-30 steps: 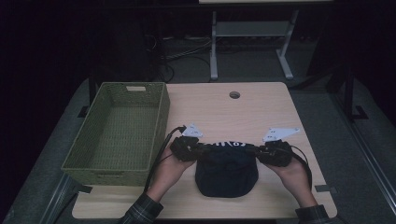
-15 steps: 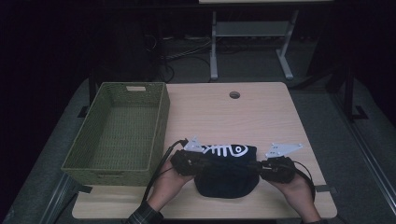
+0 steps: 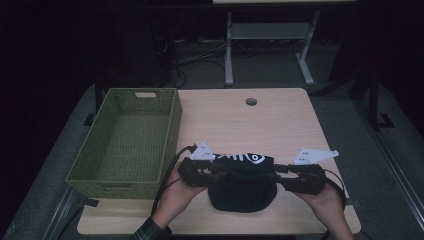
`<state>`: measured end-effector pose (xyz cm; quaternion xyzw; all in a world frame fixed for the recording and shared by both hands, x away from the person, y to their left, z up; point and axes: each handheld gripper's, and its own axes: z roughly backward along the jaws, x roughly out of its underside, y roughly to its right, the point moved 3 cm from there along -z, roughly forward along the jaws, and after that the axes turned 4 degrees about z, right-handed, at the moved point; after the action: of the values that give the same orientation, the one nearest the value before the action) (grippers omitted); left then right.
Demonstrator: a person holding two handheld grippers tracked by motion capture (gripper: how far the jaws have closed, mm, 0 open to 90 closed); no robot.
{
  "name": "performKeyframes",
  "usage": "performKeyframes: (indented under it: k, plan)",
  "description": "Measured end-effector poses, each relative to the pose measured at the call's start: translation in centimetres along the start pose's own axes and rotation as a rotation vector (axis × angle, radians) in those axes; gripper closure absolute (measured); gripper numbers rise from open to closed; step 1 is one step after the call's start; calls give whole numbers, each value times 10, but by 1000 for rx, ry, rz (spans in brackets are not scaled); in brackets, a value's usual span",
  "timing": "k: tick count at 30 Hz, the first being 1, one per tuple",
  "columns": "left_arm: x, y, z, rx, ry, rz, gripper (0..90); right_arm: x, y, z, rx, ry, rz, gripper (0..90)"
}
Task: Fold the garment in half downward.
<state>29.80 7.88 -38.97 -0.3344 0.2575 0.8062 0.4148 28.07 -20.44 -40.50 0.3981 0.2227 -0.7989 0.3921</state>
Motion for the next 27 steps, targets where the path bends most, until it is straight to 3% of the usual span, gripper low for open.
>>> performKeyframes:
  k: [3,6,11,17,23,27]
  plan:
    - [-7,-2,2,-2,13,-9,663,-7,4,3,8,11,8,628]
    - [-12,-6,-1,7,22,-10,758,-13,8,2,14,12,14,700]
    - [-14,-16,-22,14,-11,-3,890,-12,16,-14,2,-18,8,847]
    - [-12,-33,-42,-14,-42,23,898,3,19,-29,-2,-78,-2,880]
    - [-5,-53,-60,-52,-86,69,898,14,10,-31,-19,-85,-10,896]
    - [2,-57,-68,-53,-118,78,898,21,0,-28,-33,-82,-10,898]
